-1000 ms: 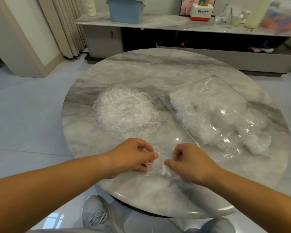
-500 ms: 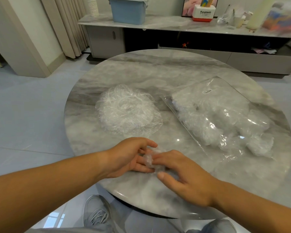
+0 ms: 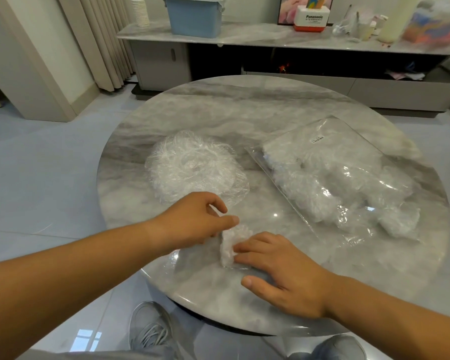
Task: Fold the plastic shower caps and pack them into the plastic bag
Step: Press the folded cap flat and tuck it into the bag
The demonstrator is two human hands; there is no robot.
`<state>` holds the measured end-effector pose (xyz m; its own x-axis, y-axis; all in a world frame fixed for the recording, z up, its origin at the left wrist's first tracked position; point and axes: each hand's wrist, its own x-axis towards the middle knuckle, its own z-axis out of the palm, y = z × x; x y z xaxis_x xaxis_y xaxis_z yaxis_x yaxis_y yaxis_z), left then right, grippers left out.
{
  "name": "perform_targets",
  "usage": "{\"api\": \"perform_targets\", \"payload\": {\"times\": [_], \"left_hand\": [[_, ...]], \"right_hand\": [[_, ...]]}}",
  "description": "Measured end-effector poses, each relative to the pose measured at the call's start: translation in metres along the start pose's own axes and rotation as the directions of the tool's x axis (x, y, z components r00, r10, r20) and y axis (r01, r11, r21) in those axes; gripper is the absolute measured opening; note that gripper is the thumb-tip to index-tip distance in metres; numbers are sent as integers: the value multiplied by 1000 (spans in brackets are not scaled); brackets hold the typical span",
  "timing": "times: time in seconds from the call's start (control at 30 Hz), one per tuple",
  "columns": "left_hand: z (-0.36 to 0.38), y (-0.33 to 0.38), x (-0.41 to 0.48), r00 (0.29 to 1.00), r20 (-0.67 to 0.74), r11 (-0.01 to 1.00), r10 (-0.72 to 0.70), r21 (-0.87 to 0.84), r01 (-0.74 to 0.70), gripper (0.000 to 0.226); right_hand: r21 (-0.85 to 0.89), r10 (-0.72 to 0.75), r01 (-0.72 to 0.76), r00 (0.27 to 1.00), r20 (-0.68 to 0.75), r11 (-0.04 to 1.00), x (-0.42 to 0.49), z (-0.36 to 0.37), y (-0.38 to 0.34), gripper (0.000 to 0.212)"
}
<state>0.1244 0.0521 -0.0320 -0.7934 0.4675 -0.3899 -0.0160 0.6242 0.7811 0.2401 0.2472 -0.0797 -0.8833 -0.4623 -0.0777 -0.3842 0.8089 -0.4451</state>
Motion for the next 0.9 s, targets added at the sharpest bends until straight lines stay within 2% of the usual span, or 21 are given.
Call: {"api": "perform_targets", "payload": {"times": [0.1,0.2,0.3,0.4,0.47,0.57,0.63,0.7,0.77,0.83,0.9], "left_hand": [[7,-9,8,999,36,984,2,178,-9,45],[12,-8,12,998,62,977,7,212,-20,47],[12,-4,14,992,124,978,-20,208,-6,38],[12,-5,17,986,156,988,-64,147,41,27],[14,-7,18,979,177,993,-99,76,87,24],[18,-4,18,979,176,965,-101,-223,140,16],[19,7,17,984,162,897,-76,-420,139,14],[23,20,15,989,141,840,-41,-531,110,10],[30,31,11,993,118,811,-9,-579,76,12],[40,42,7,994,107,813,30,-582,38,13],[50,53,6,993,93,825,78,-565,-12,12]], "right_hand": [[-15,-1,2,1000,29,1000,-2,-1,0,54],[-12,-20,21,998,56,1000,-5,-2,0,58],[4,-50,50,996,79,999,-9,-2,1,60],[141,-31,25,999,36,990,-14,-4,0,57],[300,65,-39,995,-77,953,-19,-5,-3,51],[532,329,-153,910,-254,833,-19,-9,-9,38],[737,484,-180,847,-221,651,-15,-17,-12,29],[877,533,-146,835,-139,458,-15,-26,-13,30],[936,549,-112,831,-96,333,-19,-36,-15,36],[949,587,-64,798,-138,310,-26,-46,-16,40],[925,618,-30,752,-230,380,-35,-55,-14,42]]}}
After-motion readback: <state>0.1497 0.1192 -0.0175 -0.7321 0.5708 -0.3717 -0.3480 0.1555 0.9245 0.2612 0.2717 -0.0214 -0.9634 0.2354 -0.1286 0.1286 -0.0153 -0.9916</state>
